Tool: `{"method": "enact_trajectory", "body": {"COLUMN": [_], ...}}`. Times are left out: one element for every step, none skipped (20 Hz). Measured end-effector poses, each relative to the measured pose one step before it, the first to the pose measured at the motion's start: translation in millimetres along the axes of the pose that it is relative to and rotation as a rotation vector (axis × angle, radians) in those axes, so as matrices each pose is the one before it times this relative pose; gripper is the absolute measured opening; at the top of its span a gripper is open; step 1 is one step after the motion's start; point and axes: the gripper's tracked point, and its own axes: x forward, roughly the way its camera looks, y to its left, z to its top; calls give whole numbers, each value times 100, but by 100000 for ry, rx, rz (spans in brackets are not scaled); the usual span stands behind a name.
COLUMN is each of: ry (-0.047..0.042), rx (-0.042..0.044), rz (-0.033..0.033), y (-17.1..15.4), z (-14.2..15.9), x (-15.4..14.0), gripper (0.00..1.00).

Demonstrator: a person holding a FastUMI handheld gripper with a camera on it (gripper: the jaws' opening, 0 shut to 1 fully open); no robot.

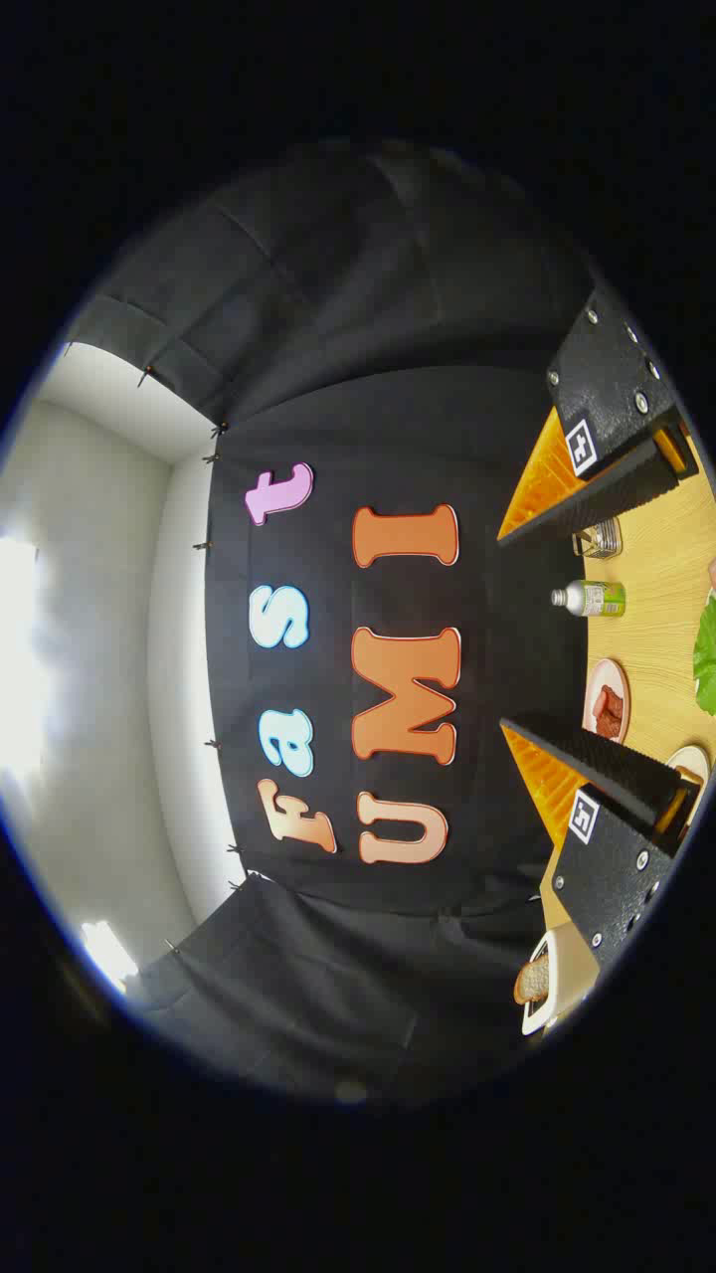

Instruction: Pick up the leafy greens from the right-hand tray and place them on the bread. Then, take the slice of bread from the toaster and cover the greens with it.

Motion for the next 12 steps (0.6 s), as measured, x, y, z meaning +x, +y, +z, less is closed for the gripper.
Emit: {"method": "enact_trajectory", "body": {"ry": [7, 115, -30, -94, 104, 330, 370, 487, 457, 561, 532, 477], "rx": [-1375, -1830, -1284, -727, 8, 747, 1249, 1137, 734, 298, -232, -515], "rz": [-1130, -2128, -1697, -458, 188, 605, 832, 586, 350, 170, 135, -7], "y": [-157, -647, -427, 108, 77, 122, 235, 171, 84, 25, 68, 91], "z": [6, -50, 99, 179, 191, 25, 32, 46, -109, -77, -117, -230], "x": [38, 45, 44, -70, -96, -99, -14, -69, -36, -141, -52, 52], "gripper": [98, 98, 98, 98, 98, 98, 98, 98, 98, 98, 98, 98]}}
